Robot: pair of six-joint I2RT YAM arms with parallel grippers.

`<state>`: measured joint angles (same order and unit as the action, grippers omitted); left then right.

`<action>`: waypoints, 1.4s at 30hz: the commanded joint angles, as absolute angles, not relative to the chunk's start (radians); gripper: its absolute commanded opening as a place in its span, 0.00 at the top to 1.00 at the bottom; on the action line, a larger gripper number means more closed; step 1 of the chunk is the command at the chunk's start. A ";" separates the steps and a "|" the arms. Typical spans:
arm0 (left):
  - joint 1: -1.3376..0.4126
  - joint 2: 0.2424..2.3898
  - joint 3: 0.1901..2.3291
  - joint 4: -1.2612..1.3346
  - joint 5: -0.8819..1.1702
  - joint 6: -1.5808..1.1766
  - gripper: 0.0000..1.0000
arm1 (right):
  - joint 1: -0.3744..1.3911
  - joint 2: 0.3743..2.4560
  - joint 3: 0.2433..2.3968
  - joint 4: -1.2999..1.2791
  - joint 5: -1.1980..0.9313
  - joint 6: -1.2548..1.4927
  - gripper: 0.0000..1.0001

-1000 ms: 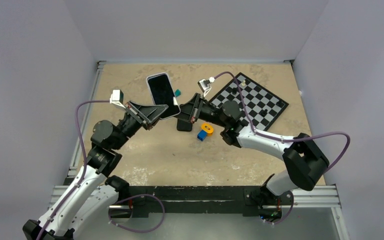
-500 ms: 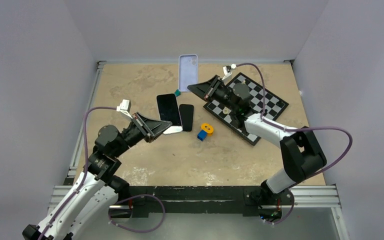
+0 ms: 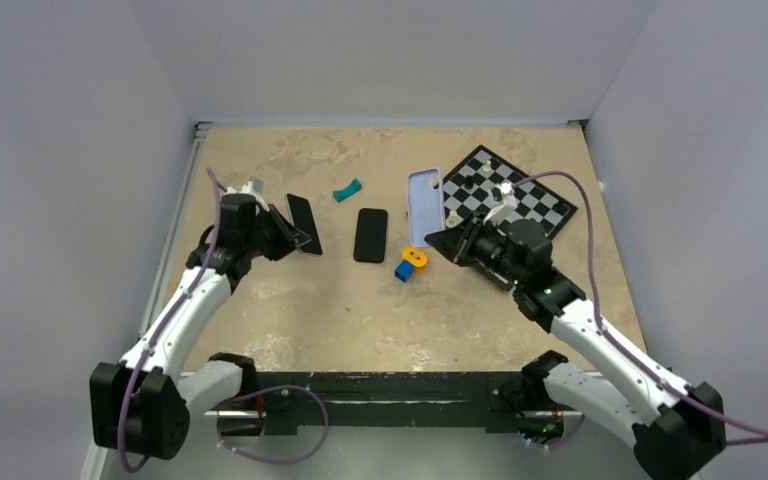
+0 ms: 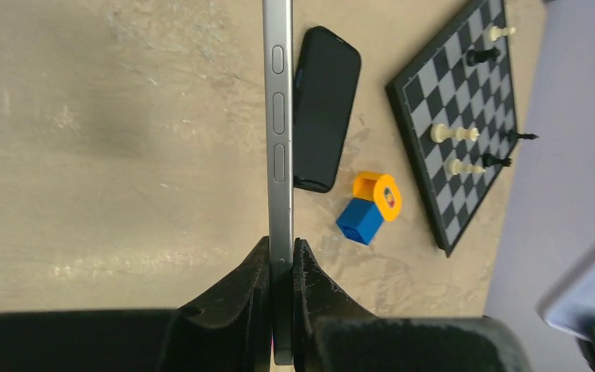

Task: Take the phone out of the phone case
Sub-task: Place the phone at the center of the board.

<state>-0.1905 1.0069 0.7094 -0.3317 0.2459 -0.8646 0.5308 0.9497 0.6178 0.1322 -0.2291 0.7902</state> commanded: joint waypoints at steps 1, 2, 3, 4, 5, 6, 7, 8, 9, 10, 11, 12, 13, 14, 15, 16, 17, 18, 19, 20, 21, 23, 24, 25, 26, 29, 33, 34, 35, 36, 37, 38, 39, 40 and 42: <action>-0.148 1.146 0.889 -0.350 0.308 -0.617 1.00 | 0.532 0.782 0.622 -0.067 -0.147 0.670 1.00; -0.135 1.199 0.915 -0.372 0.330 -0.599 1.00 | 0.532 0.754 0.627 -0.093 -0.145 0.666 1.00; -0.110 1.248 0.947 -0.397 0.361 -0.599 1.00 | 0.531 0.731 0.633 -0.114 -0.146 0.664 1.00; -0.080 1.301 0.974 -0.407 0.463 -0.608 1.00 | 0.531 0.711 0.641 -0.130 -0.156 0.661 1.00; -0.054 1.349 0.996 -0.400 0.535 -0.618 1.00 | 0.532 0.697 0.650 -0.144 -0.170 0.655 1.00; -0.033 1.389 1.019 -0.376 0.590 -0.620 1.00 | 0.532 0.686 0.661 -0.159 -0.185 0.649 1.00; -0.019 1.431 1.041 -0.356 0.613 -0.616 1.00 | 0.532 0.680 0.672 -0.173 -0.197 0.644 1.00; -0.004 1.470 1.065 -0.349 0.616 -0.606 1.00 | 0.531 0.674 0.682 -0.188 -0.205 0.636 1.00; -0.001 1.542 1.102 -0.356 0.634 -0.591 1.00 | 0.532 0.670 0.693 -0.199 -0.210 0.628 1.00; 0.022 1.584 1.150 -0.380 0.660 -0.569 1.00 | 0.532 0.666 0.693 -0.203 -0.213 0.625 1.00; 0.028 1.667 1.209 -0.422 0.666 -0.535 1.00 | 0.532 0.664 0.688 -0.200 -0.221 0.626 1.00; 0.028 1.732 1.284 -0.468 0.669 -0.510 1.00 | 0.531 0.666 0.681 -0.189 -0.234 0.630 1.00; 0.029 1.789 1.331 -0.506 0.665 -0.482 1.00 | 0.532 0.670 0.674 -0.183 -0.246 0.633 1.00; 0.030 1.838 1.377 -0.550 0.647 -0.456 1.00 | 0.532 0.675 0.667 -0.181 -0.261 0.632 1.00; 0.030 1.879 1.410 -0.569 0.631 -0.431 1.00 | 0.531 0.680 0.659 -0.172 -0.269 0.634 1.00; 0.031 1.914 1.443 -0.588 0.626 -0.406 1.00 | 0.532 0.684 0.646 -0.157 -0.285 0.642 1.00; 0.031 1.943 1.472 -0.608 0.628 -0.387 1.00 | 0.532 0.688 0.627 -0.132 -0.308 0.656 1.00; 0.031 1.966 1.488 -0.615 0.628 -0.370 1.00 | 0.532 0.689 0.602 -0.105 -0.333 0.672 1.00; 0.032 1.986 1.496 -0.618 0.620 -0.358 1.00 | 0.532 0.692 0.566 -0.076 -0.363 0.694 1.00; 0.037 2.000 1.504 -0.630 0.615 -0.351 1.00 | 0.532 0.699 0.540 -0.045 -0.394 0.707 1.00; 0.040 2.006 1.504 -0.629 0.627 -0.353 1.00 | 0.534 0.708 0.519 -0.020 -0.428 0.717 1.00; 0.047 2.016 1.503 -0.610 0.648 -0.364 1.00 | 0.544 0.738 0.496 -0.005 -0.478 0.708 1.00; 0.049 2.020 1.500 -0.606 0.643 -0.365 1.00 | 0.559 0.755 0.493 -0.017 -0.491 0.695 1.00; 0.052 2.026 1.498 -0.609 0.632 -0.365 0.98 | 0.575 0.770 0.494 -0.030 -0.489 0.682 1.00; 0.053 2.035 1.500 -0.616 0.623 -0.365 0.97 | 0.596 0.784 0.494 -0.042 -0.481 0.670 1.00; 0.055 2.046 1.505 -0.621 0.614 -0.370 0.96 | 0.664 0.813 0.482 -0.020 -0.462 0.681 1.00; 0.057 2.050 1.523 -0.647 0.597 -0.364 0.86 | 0.719 0.910 0.442 0.139 -0.513 0.782 1.00; 0.057 2.049 1.527 -0.654 0.587 -0.366 0.83 | 0.730 0.939 0.428 0.182 -0.522 0.821 1.00; 0.057 2.047 1.531 -0.660 0.578 -0.371 0.79 | 0.742 0.970 0.415 0.229 -0.524 0.859 1.00; 0.057 2.043 1.532 -0.664 0.570 -0.376 0.75 | 0.754 0.995 0.400 0.275 -0.520 0.901 1.00; 0.057 2.037 1.536 -0.669 0.568 -0.379 0.70 | 0.765 1.021 0.387 0.315 -0.514 0.937 1.00; 0.057 2.031 1.537 -0.672 0.561 -0.381 0.66 | 0.776 1.055 0.372 0.353 -0.507 0.985 1.00; 0.057 2.025 1.537 -0.674 0.551 -0.385 0.63 | 0.788 1.077 0.368 0.377 -0.495 1.005 1.00; 0.058 2.020 1.537 -0.677 0.543 -0.387 0.60 | 0.799 1.096 0.366 0.389 -0.479 1.041 1.00; 0.057 2.012 1.541 -0.687 0.515 -0.395 0.57 | 0.825 1.121 0.367 0.390 -0.436 1.095 1.00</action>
<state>0.0479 2.0441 1.4971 -0.6605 0.5587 -0.3828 0.7860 1.0916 0.3683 0.2340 -0.4831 0.9337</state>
